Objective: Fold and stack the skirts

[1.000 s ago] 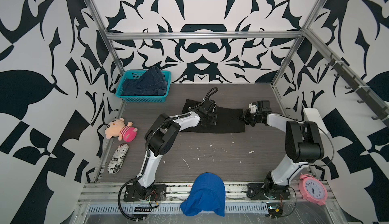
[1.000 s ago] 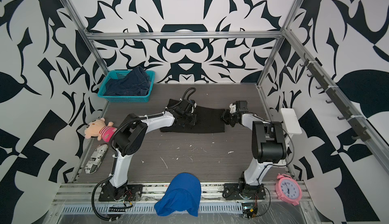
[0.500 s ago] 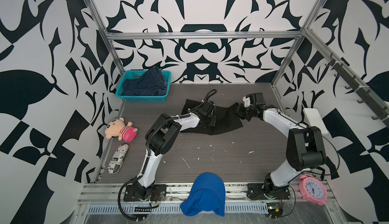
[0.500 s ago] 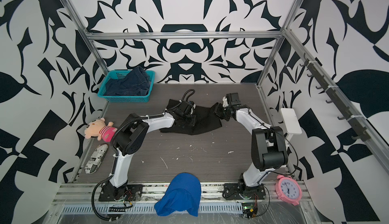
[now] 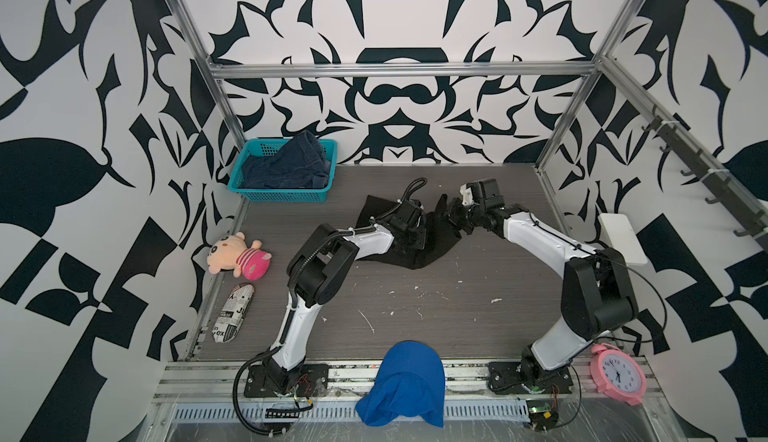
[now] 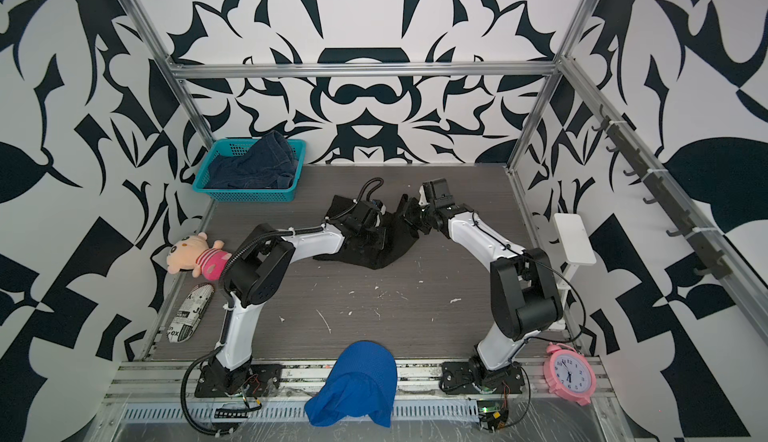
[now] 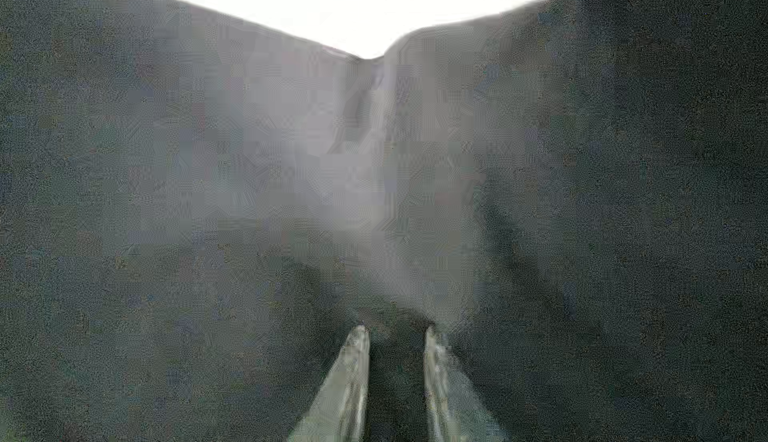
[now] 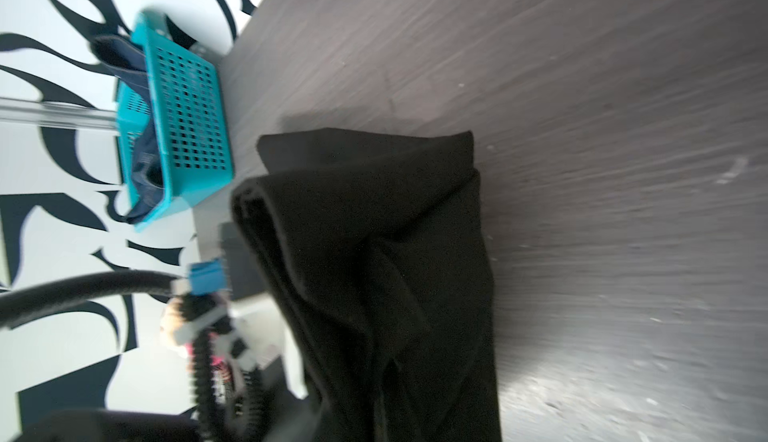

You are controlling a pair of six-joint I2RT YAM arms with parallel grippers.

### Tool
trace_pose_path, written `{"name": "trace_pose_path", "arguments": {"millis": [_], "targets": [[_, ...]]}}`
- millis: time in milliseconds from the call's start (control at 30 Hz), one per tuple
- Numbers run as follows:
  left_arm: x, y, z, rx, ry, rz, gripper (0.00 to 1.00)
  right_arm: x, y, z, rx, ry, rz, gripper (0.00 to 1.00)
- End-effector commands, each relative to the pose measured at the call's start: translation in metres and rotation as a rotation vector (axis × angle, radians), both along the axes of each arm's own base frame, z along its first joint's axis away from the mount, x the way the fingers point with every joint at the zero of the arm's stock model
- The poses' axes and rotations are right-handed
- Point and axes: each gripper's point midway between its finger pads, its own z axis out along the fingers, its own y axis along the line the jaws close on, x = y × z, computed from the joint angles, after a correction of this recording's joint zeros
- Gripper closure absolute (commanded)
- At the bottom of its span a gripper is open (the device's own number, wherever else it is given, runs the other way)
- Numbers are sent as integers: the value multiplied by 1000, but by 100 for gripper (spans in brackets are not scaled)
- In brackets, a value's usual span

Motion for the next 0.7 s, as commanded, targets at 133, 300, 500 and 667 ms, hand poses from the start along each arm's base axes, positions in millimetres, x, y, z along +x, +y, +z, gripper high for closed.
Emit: {"name": "trace_pose_path", "arguments": {"millis": [133, 300, 500, 667], "targets": [[0, 12, 35, -23, -61, 42, 69, 20, 6, 25, 48, -86, -32, 100], [0, 32, 95, -93, -140, 79, 66, 19, -1, 28, 14, -97, -38, 100], [6, 109, 113, -103, -129, 249, 65, 18, -2, 33, -3, -105, -32, 100], [-2, 171, 73, 38, -49, 350, 66, 17, -6, 35, -29, -113, -30, 100]]}}
